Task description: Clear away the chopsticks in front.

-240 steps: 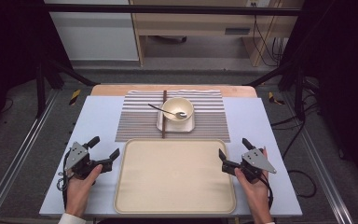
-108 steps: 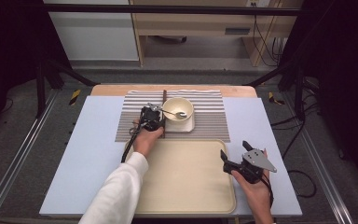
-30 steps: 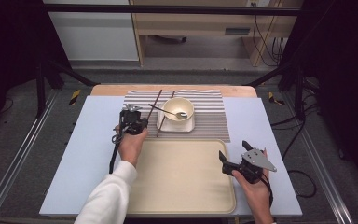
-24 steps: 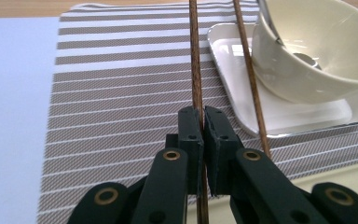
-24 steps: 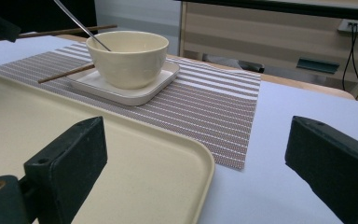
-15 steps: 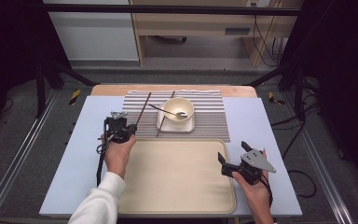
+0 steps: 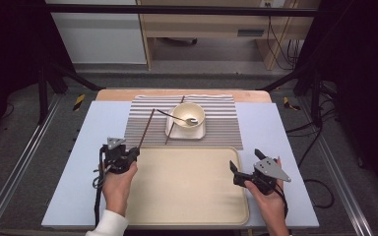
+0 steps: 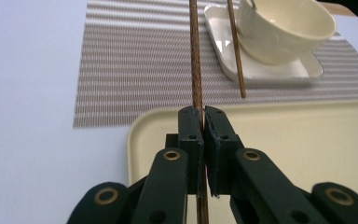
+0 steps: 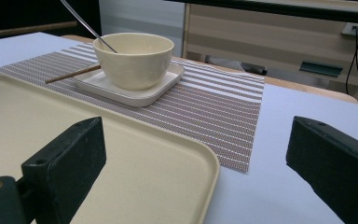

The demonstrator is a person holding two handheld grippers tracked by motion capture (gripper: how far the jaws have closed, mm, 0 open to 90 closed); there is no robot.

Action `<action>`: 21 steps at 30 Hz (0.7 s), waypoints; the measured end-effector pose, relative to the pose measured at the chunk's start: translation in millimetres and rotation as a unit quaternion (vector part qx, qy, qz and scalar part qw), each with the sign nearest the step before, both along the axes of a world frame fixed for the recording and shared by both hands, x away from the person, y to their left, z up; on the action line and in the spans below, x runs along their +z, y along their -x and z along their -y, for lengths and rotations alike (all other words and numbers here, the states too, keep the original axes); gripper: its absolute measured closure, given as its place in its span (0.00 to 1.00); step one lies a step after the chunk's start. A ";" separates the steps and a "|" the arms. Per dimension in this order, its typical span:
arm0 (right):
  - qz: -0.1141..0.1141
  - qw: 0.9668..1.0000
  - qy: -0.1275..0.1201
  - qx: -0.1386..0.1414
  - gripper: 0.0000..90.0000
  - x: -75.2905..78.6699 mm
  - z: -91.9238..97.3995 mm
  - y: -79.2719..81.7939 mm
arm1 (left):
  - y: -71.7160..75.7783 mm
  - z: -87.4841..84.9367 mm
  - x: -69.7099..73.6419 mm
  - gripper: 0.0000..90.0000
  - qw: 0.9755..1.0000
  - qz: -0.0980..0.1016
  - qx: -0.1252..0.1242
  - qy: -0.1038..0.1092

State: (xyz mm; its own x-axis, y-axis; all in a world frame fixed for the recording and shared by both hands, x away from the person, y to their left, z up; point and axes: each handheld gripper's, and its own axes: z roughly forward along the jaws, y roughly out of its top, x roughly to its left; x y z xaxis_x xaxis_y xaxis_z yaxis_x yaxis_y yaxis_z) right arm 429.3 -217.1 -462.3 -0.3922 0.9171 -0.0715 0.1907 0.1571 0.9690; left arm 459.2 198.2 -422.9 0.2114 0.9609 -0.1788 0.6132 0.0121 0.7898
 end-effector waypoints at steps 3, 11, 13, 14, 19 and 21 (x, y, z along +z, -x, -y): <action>0.000 1.000 0.007 0.001 0.06 -0.5 -0.7 0.2 | 12.1 -3.2 -3.7 0.95 1.000 0.008 0.005 -0.007; -0.004 1.000 -0.001 0.000 0.05 -0.2 0.1 -0.3 | 33.3 0.6 -6.1 0.95 1.000 0.024 0.009 -0.012; 0.001 1.000 0.001 0.001 0.05 0.4 -0.1 -0.4 | 37.6 1.8 -5.2 0.95 1.000 0.027 0.010 -0.010; 0.002 1.000 0.002 0.004 0.05 0.9 -0.5 0.6 | 39.6 2.7 -5.2 0.95 1.000 0.028 0.010 -0.007; 0.005 1.000 0.003 0.003 0.05 0.6 1.7 2.2 | 49.5 5.3 -5.8 0.95 0.999 0.027 0.016 -0.002; 0.005 1.000 -0.001 0.001 0.05 0.6 2.9 1.8 | 52.1 5.5 -6.0 0.95 0.999 0.028 0.020 -0.001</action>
